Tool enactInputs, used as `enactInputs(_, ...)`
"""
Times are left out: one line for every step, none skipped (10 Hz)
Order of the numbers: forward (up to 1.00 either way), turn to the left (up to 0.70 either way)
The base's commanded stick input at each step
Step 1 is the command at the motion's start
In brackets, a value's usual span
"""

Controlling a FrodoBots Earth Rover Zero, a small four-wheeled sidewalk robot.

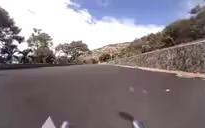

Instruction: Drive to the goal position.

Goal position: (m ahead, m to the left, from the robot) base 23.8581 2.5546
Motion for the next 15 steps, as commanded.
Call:
enactInputs(0.85,0.00)
enactInputs(0.85,0.00)
enactInputs(0.85,0.00)
enactInputs(0.85,0.00)
enactInputs(0.85,0.00)
enactInputs(0.85,0.00)
enactInputs(0.85,0.00)
enactInputs(0.85,0.00)
enactInputs(0.85,0.00)
enactInputs(0.85,0.00)
enactInputs(0.85,0.00)
enactInputs(0.85,0.00)
enactInputs(0.85,0.00)
enactInputs(0.85,0.00)
enactInputs(0.85,0.00)
